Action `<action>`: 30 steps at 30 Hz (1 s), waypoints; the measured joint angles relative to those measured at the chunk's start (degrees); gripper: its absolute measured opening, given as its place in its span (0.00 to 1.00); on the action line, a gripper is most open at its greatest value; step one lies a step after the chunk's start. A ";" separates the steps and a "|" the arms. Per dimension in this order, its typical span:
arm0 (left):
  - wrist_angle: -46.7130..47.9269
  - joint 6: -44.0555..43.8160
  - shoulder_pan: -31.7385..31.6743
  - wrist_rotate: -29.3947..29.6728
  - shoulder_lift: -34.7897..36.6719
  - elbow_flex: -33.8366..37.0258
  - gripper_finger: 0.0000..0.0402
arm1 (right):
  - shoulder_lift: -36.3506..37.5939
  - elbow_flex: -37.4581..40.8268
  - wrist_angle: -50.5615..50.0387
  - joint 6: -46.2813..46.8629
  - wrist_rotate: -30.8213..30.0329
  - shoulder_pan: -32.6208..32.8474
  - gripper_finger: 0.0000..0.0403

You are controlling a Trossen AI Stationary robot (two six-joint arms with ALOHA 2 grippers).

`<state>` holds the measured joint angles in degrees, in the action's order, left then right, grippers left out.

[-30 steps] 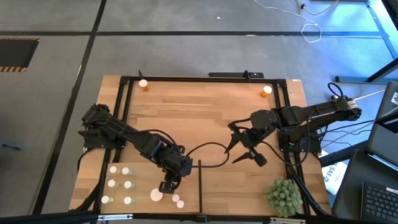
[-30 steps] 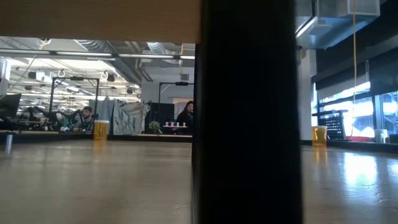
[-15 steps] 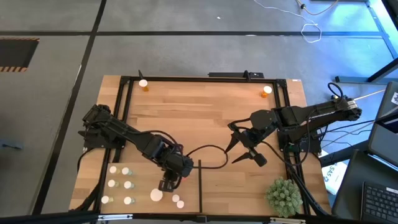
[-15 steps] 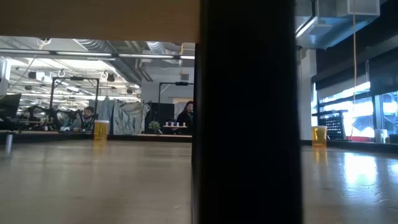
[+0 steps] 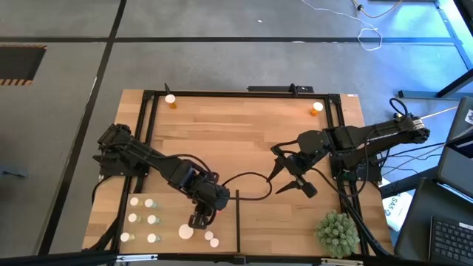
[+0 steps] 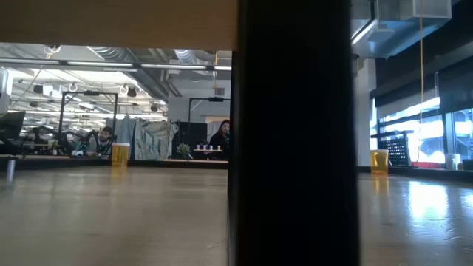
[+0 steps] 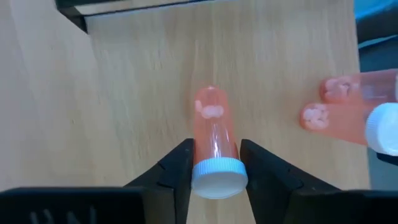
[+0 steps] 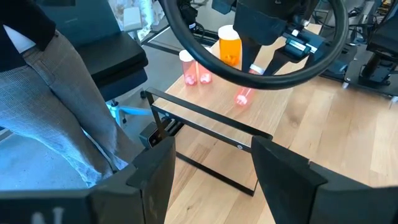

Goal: Pick and place medicine bottles onto shelf by color
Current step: Put the pink pill bottle on the shelf aligned with the other pink pill bottle

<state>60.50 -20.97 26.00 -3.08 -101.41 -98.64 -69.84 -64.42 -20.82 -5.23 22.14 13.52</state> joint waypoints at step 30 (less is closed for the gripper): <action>25.52 -1.01 -3.47 -6.33 -6.27 -12.96 0.26 | 0.02 -0.02 0.08 -2.63 -0.01 0.01 0.53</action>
<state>86.02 -21.98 22.53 -9.41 -107.67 -111.61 -69.82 -64.45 -20.74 -7.86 22.13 13.53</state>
